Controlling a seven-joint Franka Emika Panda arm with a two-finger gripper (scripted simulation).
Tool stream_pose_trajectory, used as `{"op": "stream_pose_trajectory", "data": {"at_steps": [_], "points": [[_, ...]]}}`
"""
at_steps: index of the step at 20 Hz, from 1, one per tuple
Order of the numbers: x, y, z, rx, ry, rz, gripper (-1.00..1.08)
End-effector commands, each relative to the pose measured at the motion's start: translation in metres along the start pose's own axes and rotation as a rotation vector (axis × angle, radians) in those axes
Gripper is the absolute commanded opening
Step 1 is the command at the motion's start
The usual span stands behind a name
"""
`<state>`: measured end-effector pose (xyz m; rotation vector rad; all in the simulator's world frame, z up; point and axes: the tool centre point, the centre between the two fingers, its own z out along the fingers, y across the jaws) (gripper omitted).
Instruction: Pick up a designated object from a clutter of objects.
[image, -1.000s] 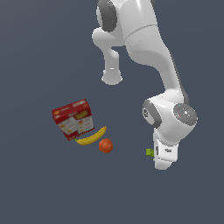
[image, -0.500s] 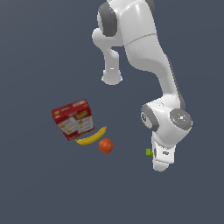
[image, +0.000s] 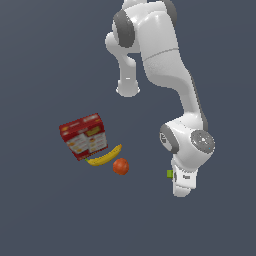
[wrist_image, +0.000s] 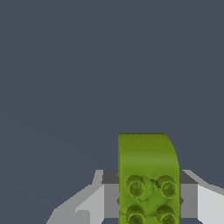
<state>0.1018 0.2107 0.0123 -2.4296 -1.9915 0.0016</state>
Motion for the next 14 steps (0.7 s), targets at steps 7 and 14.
{"op": "stream_pose_trajectory", "data": {"at_steps": [7, 14], "points": [[0.0002, 0.0004, 0.0000, -0.001, 0.000, 0.000, -1.00], [-0.0012, -0.0013, -0.0052, -0.001, 0.000, 0.000, -1.00]]}}
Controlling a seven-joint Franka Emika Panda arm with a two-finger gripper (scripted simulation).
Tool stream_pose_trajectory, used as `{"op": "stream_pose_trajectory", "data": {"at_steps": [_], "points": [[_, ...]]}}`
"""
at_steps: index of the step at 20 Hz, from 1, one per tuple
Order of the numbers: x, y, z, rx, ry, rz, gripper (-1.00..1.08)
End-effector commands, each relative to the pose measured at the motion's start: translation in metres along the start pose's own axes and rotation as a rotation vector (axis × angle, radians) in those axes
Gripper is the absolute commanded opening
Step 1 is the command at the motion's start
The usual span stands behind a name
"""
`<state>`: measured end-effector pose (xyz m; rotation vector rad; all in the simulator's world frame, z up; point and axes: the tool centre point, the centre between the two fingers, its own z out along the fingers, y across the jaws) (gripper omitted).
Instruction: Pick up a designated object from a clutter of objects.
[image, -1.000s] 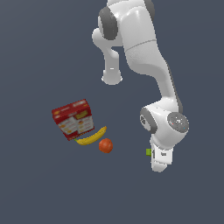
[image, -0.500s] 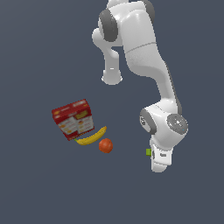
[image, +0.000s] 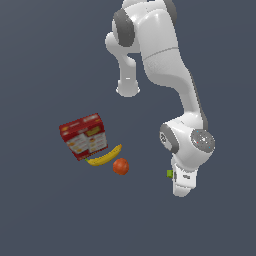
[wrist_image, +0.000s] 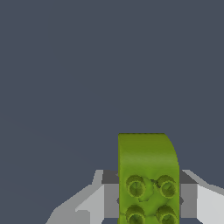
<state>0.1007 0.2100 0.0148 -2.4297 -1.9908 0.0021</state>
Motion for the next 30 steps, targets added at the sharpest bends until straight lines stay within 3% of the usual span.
{"op": "stream_pose_trajectory", "data": {"at_steps": [1, 12, 30], "points": [[-0.001, -0.001, -0.005, -0.001, 0.000, 0.000, -1.00], [-0.011, -0.019, -0.059, -0.002, -0.001, 0.000, -1.00], [-0.042, -0.074, -0.230, -0.002, -0.002, -0.002, -1.00]]}}
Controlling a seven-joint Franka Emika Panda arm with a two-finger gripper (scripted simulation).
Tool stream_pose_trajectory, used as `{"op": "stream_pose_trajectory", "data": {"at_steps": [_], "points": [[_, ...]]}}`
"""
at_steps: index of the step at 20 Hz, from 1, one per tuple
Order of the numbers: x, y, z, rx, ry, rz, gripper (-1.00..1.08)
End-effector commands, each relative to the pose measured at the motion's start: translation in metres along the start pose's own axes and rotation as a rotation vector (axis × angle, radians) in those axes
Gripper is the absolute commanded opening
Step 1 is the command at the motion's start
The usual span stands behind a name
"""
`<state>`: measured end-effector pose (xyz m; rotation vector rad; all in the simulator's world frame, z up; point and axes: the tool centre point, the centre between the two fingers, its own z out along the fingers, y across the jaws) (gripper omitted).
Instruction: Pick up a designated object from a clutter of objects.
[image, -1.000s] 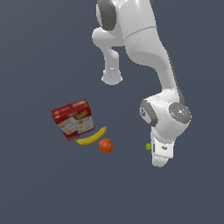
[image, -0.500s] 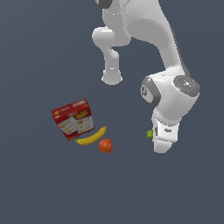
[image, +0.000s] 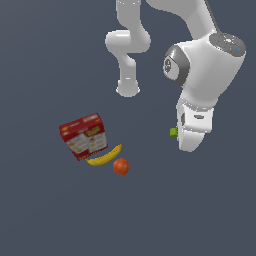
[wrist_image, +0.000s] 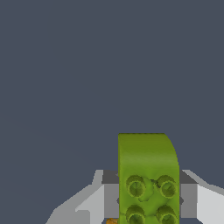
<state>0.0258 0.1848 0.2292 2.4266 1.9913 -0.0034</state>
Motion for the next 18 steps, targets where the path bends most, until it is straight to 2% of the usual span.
{"op": "stream_pose_trajectory", "data": {"at_steps": [1, 10, 18], "points": [[-0.005, -0.009, -0.027, 0.000, 0.001, 0.000, -1.00], [-0.019, -0.033, -0.112, 0.001, 0.003, -0.001, -1.00], [-0.026, -0.044, -0.157, 0.001, 0.004, 0.000, -1.00]]}}
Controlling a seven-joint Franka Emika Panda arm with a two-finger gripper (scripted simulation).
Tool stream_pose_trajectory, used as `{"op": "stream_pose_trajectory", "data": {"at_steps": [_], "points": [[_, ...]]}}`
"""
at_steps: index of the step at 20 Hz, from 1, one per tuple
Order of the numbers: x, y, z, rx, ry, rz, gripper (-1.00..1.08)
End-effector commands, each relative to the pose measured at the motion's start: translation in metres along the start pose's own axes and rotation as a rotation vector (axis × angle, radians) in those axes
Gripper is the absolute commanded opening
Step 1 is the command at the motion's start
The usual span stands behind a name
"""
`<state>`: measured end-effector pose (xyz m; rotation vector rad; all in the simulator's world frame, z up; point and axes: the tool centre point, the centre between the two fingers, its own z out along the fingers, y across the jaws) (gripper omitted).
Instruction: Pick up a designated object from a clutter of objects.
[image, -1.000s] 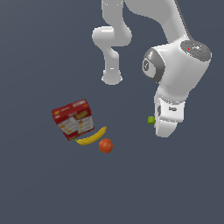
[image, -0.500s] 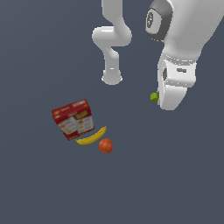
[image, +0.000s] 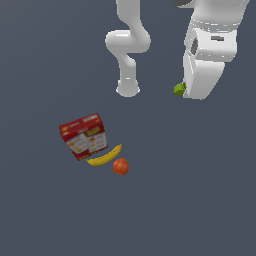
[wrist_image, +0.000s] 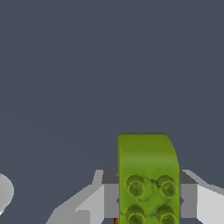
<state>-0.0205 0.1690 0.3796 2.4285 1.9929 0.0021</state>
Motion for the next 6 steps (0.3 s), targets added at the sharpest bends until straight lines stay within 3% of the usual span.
{"op": "stream_pose_trajectory", "data": {"at_steps": [1, 6], "points": [[-0.0017, -0.0023, -0.0093, 0.001, 0.000, 0.000, -1.00], [-0.0027, -0.0035, -0.0159, 0.001, 0.000, 0.001, -1.00]]}}
